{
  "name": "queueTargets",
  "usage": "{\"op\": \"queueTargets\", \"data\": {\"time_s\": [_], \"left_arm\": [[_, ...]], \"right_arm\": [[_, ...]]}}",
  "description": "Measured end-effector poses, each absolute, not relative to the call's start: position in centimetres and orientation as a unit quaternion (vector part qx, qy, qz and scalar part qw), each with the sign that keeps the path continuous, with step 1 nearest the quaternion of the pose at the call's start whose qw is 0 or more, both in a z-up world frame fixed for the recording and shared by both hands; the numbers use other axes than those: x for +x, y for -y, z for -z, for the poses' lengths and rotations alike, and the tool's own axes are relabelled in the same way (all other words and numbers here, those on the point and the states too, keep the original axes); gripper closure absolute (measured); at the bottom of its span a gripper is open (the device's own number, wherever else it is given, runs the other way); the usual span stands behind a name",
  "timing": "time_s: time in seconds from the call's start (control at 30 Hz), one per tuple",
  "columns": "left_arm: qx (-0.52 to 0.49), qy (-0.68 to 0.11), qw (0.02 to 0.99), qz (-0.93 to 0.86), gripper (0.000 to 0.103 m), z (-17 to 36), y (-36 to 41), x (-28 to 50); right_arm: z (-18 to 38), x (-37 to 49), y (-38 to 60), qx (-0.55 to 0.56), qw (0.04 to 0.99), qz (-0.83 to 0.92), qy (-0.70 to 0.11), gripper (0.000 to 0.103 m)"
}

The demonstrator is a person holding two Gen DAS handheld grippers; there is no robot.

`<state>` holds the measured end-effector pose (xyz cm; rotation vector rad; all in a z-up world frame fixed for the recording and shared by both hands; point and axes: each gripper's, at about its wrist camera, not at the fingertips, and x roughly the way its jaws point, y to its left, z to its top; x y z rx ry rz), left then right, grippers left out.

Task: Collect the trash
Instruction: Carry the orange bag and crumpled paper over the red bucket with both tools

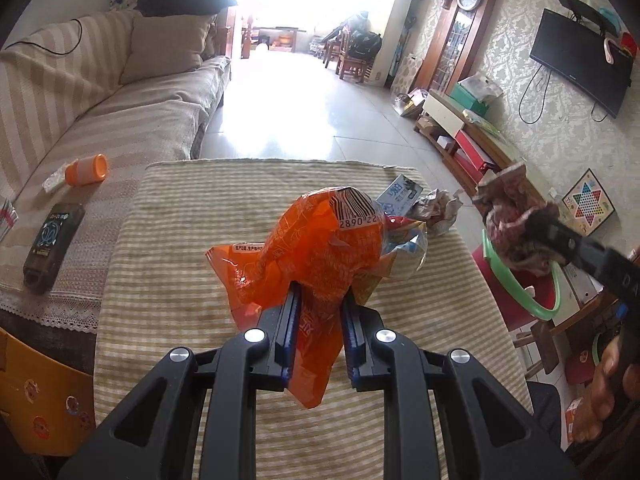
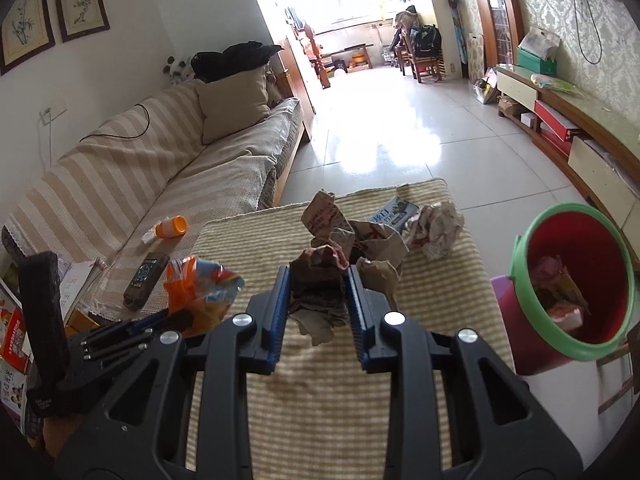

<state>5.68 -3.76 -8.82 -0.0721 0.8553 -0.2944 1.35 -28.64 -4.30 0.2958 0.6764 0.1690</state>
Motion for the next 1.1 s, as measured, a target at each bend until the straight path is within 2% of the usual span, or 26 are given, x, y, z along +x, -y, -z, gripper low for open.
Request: {"op": "queueTargets", "data": {"time_s": [1.1], "left_arm": [[0.010,-0.361,0.901,0.240,0.089,4.2,13.8,5.6]], "right_arm": [[3.0,-3.9,36.1,0.181,0.941,0.007,-0.285,0.075]]}}
